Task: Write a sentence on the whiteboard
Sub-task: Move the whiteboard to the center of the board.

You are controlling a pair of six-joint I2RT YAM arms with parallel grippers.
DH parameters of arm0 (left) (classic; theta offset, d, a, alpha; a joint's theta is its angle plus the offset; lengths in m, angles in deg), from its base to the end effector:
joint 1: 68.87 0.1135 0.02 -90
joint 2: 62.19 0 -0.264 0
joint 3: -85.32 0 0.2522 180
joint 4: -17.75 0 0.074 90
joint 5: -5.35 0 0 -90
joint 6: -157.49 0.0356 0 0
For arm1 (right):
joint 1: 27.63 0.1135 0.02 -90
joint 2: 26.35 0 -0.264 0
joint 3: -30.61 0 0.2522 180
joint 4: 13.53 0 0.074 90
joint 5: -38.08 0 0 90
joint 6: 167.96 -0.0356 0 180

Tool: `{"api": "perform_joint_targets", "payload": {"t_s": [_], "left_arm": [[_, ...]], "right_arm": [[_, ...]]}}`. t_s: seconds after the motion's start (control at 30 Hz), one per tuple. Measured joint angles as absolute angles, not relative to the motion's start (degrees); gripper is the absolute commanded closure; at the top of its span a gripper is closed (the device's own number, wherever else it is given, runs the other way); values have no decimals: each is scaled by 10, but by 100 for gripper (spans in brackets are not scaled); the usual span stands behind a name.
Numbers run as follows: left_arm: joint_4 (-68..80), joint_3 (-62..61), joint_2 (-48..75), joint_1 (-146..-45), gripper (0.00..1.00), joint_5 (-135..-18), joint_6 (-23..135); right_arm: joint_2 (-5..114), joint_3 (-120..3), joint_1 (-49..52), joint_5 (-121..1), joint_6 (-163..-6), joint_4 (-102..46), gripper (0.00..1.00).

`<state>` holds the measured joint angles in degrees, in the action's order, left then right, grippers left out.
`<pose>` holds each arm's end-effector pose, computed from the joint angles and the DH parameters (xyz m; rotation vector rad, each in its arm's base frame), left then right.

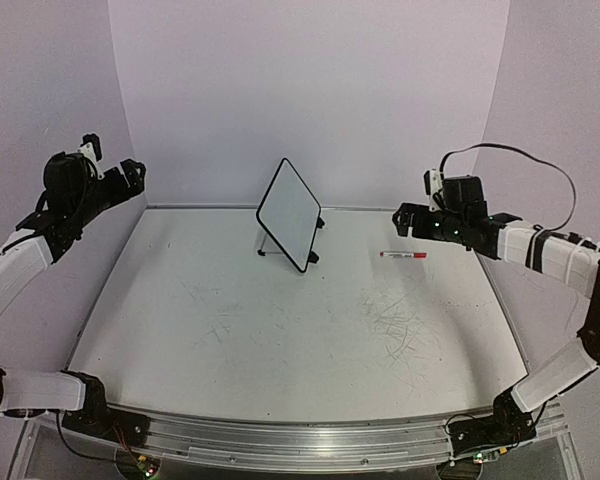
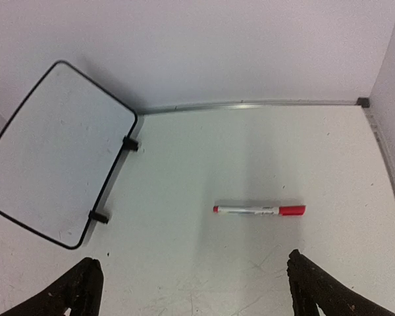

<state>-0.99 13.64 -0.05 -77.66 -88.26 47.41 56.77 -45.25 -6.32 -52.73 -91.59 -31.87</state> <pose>0.2508 -0.0365 0.3712 -0.2177 1.7278 -0.3162 0.3141 0.1231 0.2964 -0.1457 2.0354 0.3995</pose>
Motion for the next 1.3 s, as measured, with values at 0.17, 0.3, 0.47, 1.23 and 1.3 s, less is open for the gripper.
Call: {"api": "perform_joint_targets", "payload": {"t_s": [0.17, 0.3, 0.47, 1.23, 1.3], "left_arm": [[-22, 136, 4, -777, 1, -846, 465], [-26, 137, 16, -777, 1, -817, 458], [-31, 144, 33, -777, 1, -780, 445], [-36, 159, 47, -777, 1, -705, 422], [-36, 159, 48, -776, 1, -702, 421]], "right_arm": [[654, -513, -54, -603, -892, -315, 2], [713, -548, -49, -651, -878, -299, 3], [787, -582, -34, -720, -846, -286, 17], [1061, -789, 5, -813, -623, -321, 46], [1085, -824, 8, -806, -614, -337, 49]]}}
